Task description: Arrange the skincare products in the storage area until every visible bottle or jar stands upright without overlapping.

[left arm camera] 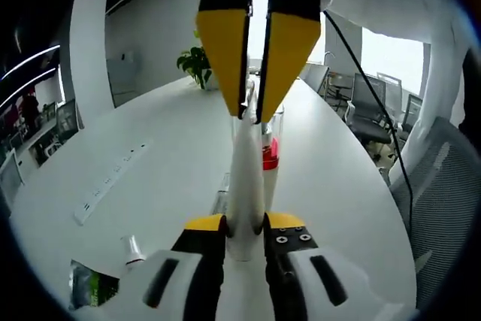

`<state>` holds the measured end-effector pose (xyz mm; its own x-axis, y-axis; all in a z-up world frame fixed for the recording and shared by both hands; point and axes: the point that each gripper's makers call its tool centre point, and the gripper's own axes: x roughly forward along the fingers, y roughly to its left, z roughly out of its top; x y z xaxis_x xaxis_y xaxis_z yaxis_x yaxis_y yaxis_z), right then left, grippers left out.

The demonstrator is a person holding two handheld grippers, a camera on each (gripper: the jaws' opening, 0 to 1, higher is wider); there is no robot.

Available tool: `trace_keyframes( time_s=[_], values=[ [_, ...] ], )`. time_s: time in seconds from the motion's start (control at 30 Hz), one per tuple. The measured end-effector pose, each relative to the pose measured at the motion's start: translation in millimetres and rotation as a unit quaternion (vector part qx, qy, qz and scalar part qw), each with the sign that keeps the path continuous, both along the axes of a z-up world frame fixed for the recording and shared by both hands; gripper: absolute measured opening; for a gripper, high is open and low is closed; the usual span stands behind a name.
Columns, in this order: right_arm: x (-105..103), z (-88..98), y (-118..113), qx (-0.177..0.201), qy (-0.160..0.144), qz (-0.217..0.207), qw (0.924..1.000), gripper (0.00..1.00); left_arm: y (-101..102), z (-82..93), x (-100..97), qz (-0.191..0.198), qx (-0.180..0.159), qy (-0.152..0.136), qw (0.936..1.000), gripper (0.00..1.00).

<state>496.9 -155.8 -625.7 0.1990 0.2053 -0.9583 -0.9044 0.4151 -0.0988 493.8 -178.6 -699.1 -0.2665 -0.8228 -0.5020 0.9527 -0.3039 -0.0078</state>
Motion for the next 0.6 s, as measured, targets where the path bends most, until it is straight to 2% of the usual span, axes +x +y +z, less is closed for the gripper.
trace_keyframes(
  time_s=[0.1,0.2,0.33,0.6],
  values=[
    [1.2,-0.2,-0.5,0.011,0.013,-0.035,0.9993,0.0,-0.9,-0.4,1.6,-0.008,0.002,0.005,1.0,0.18],
    [3.5,-0.6,-1.1,0.013,0.012,-0.037,0.9992,0.0,-2.3,-0.8,4.5,-0.013,0.006,0.008,0.9999,0.18],
    [1.1,-0.5,-0.1,0.022,0.028,-0.06,0.9976,0.0,-0.3,-1.7,-0.3,-0.021,0.009,0.012,0.9997,0.17],
    [-2.9,-0.9,4.4,0.018,0.039,-0.061,0.9972,0.0,2.4,-2.7,-2.1,-0.024,0.015,0.024,0.9993,0.16]
  ],
)
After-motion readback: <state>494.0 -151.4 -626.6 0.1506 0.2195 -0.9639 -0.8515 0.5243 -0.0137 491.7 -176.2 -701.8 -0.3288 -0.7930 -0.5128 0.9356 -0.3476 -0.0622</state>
